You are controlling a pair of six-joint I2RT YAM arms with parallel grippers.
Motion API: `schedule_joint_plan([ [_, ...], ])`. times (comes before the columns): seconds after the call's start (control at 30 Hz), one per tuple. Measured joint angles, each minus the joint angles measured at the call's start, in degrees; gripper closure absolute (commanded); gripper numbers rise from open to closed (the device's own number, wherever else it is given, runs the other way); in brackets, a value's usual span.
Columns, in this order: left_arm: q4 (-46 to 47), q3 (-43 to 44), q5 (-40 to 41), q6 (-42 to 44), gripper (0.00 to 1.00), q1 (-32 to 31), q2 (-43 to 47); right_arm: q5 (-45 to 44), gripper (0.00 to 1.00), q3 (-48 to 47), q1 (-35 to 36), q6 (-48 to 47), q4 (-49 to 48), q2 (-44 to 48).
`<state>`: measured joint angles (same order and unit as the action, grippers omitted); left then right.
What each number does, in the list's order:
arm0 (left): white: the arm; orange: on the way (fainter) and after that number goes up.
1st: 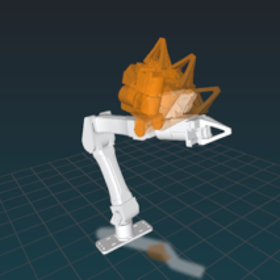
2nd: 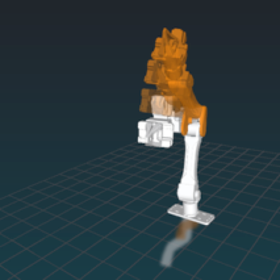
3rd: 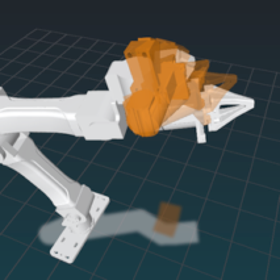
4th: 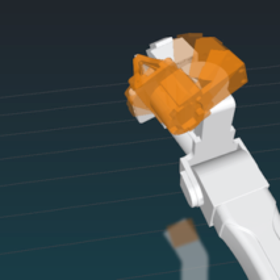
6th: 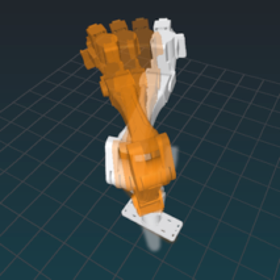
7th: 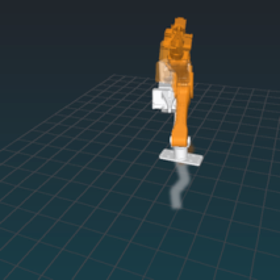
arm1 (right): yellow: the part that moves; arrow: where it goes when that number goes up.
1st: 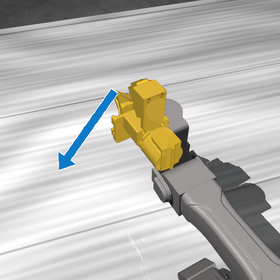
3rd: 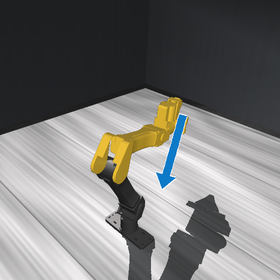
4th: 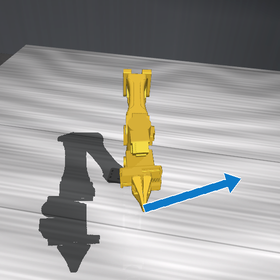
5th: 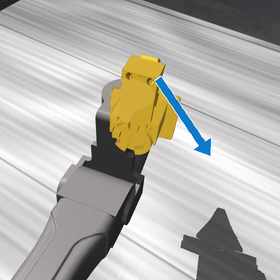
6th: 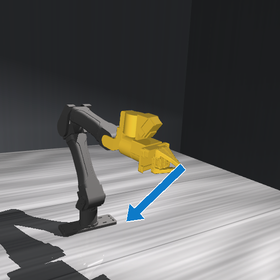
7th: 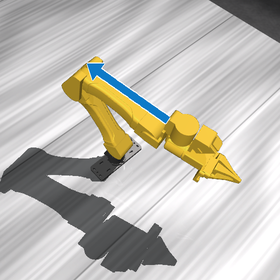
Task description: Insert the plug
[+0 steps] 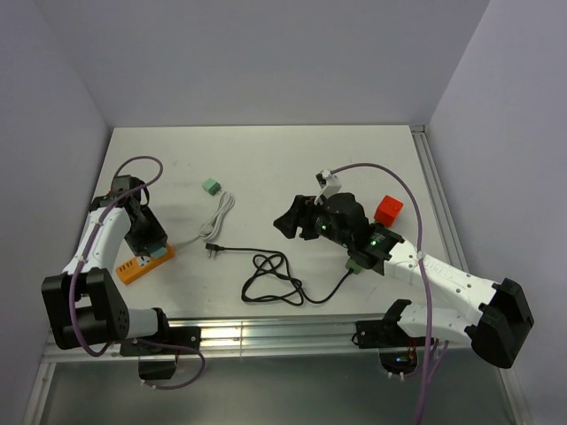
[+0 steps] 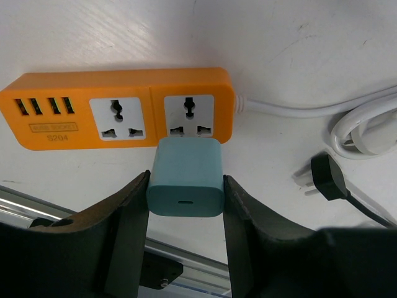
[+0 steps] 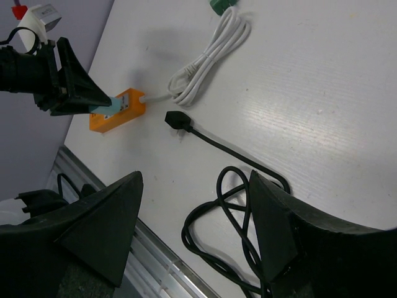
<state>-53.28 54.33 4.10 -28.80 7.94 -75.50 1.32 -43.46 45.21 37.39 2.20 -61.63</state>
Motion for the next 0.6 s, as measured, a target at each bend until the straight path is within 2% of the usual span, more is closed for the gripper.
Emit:
schedule_joint_plan([
  [0.37, 0.28, 0.11, -2.21, 0.7, 1.0, 0.9, -1.7, -0.22, 0.24, 0.02, 0.0, 0.0, 0.0, 0.0],
  [0.6, 0.44, 0.11, -2.75, 0.7, 1.0, 4.09, -1.68, -0.26, 0.24, 0.02, 0.0, 0.0, 0.0, 0.0],
])
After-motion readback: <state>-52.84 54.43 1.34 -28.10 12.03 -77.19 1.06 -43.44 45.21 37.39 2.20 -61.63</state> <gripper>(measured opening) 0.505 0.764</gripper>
